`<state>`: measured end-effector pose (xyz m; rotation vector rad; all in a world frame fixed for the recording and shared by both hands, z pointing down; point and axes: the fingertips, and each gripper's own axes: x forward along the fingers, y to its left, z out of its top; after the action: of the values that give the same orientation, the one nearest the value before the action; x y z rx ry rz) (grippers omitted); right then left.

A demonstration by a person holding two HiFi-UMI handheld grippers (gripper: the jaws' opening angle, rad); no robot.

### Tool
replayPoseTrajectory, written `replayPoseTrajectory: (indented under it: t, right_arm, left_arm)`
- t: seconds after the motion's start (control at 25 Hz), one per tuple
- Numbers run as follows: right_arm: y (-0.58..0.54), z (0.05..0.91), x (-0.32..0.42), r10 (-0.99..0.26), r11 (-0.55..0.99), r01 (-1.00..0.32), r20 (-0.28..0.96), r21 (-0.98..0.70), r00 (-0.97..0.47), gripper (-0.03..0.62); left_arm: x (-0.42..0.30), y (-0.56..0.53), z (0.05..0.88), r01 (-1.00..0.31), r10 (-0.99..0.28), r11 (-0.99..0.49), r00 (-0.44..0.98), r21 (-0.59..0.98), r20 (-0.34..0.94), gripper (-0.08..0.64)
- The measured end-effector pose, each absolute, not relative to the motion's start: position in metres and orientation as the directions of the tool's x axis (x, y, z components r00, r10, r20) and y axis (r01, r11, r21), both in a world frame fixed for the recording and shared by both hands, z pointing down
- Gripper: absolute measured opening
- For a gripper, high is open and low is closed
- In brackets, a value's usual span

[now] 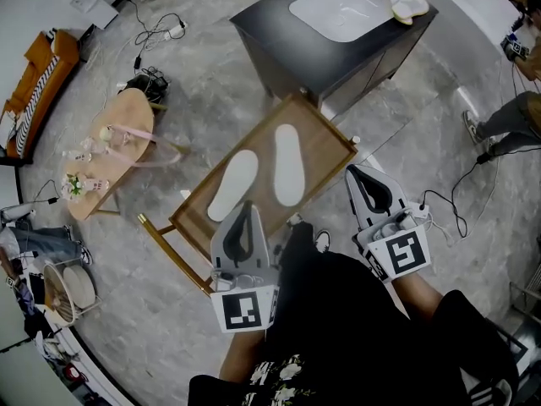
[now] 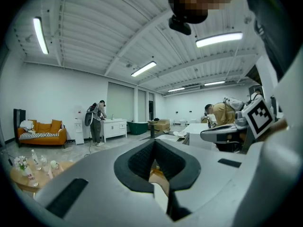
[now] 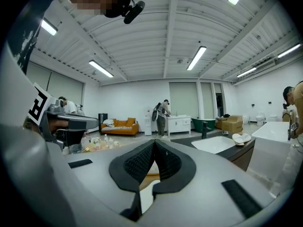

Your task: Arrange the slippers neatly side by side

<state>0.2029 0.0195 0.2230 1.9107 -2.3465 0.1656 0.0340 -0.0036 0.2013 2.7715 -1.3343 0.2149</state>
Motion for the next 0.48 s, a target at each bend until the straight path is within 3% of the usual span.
replayPoseTrajectory:
  t: [0.48]
  right_arm:
    - [-0.044, 0.210, 0.173, -0.944, 0.292, -0.955, 0.170, 0.044, -0.281, -0.002]
  left_arm:
    - [0.006, -0.054, 0.204, -0.827, -0.819, -0.560, 0.561, 0.041, 0.125, 0.002]
